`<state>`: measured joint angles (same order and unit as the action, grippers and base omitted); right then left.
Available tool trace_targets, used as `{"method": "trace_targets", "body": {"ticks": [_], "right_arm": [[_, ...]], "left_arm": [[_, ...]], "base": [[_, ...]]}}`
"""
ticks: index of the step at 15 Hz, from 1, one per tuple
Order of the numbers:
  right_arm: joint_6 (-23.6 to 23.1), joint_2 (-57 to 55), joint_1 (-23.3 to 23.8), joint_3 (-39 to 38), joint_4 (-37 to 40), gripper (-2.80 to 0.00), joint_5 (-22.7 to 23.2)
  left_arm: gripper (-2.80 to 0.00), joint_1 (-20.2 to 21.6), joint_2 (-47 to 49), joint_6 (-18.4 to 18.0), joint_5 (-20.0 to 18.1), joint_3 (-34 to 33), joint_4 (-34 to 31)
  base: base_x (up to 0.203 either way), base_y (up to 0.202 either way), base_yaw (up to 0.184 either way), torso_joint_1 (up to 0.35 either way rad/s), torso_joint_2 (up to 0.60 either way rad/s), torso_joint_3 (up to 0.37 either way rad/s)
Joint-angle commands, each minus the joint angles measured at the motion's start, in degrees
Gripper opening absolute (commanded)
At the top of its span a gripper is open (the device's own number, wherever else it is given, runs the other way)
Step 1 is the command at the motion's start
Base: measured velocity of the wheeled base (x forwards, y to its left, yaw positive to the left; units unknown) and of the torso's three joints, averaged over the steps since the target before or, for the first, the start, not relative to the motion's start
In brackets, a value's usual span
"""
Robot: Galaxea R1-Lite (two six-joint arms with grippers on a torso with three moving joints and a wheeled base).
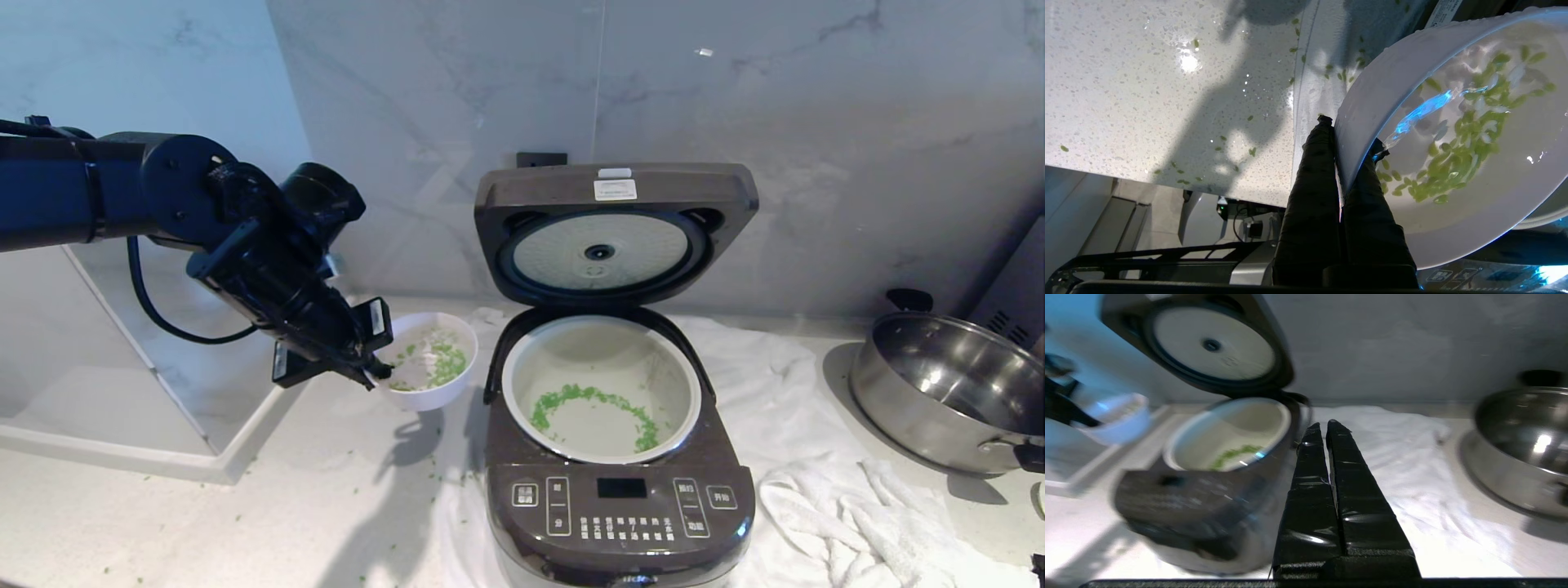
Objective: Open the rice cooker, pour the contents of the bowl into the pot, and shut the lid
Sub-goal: Pour the water from the bowl into the rice cooker
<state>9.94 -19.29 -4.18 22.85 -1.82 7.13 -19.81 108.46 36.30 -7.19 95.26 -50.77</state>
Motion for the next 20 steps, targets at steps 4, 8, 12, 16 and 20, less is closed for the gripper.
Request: {"method": "trace_targets", "body": {"ticks": [4, 8, 12, 16, 20], "right_arm": [[8.14, -28.59, -6.88, 8.47, -11.0, -2.8, 4.76], [16.63, -43.22, -12.57, 16.04, -13.54, -2.8, 11.11], [24.49, -51.31, -19.28, 21.18, -13.61, -2.8, 13.43], [25.81, -58.82, -19.26, 23.72, -14.18, -2.8, 14.63], [22.85, -64.87, -16.03, 30.4, -14.17, -2.8, 14.39]], "left_arm": [[-2.8, -0.76, -0.88, 1.02, 0.07, 0.02, -0.29], [-2.8, -0.76, -1.5, 1.05, 0.21, -0.16, -0.98], [-2.8, -0.76, -1.67, 0.98, 0.25, -0.17, -0.99], [-2.8, -1.2, -1.85, 1.05, 0.25, -0.22, -0.99], [-2.8, -1.38, -1.95, 1.05, 0.25, -0.07, -0.99]], "base": [[0.0, 0.0, 0.0, 0.0, 0.0, 0.0], [0.0, 0.0, 0.0, 0.0, 0.0, 0.0], [0.0, 0.0, 0.0, 0.0, 0.0, 0.0], [0.0, 0.0, 0.0, 0.0, 0.0, 0.0], [0.0, 0.0, 0.0, 0.0, 0.0, 0.0]]}}
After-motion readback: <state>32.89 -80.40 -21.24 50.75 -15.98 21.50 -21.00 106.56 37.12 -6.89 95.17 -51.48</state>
